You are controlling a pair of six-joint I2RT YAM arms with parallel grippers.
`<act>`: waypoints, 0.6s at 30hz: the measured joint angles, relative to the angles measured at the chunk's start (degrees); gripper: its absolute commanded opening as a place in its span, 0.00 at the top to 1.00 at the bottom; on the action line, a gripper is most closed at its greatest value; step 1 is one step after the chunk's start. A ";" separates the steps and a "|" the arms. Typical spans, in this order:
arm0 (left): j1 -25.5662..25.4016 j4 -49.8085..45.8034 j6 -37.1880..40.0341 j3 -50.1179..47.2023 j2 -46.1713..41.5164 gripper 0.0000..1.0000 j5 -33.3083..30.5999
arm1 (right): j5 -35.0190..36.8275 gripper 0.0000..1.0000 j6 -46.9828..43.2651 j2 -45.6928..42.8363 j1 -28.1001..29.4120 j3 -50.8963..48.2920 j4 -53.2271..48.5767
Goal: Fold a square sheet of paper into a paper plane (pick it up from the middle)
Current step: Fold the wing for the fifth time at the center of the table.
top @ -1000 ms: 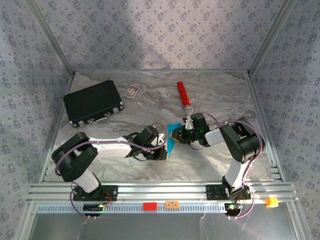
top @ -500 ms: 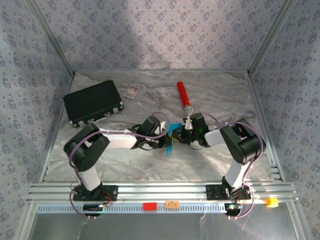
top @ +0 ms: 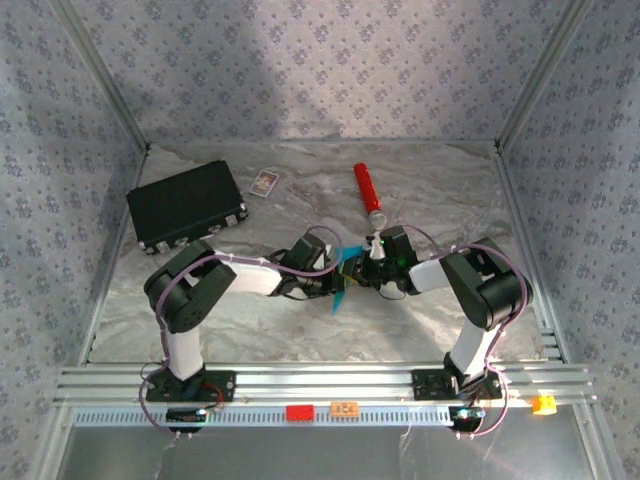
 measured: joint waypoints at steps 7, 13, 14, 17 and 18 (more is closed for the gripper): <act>0.02 0.81 0.09 -1.62 -0.74 1.00 0.92 | 0.55 0.80 -0.09 -1.42 -0.09 -0.04 -2.21; 0.04 0.66 1.68 -4.63 -2.91 1.00 3.10 | 2.60 0.82 -3.10 -7.93 -1.88 -0.04 -9.60; 0.04 0.24 2.08 -4.87 -3.19 1.00 3.34 | 2.95 0.83 -3.98 -9.33 -2.10 0.00 -10.84; 0.04 -0.57 2.89 -5.07 -3.58 1.00 3.93 | 3.10 0.86 -6.73 -12.33 -2.05 0.70 -13.88; 0.04 -0.59 3.08 -5.07 -3.58 1.00 4.02 | 3.08 0.86 -7.48 -12.66 -1.84 1.05 -14.49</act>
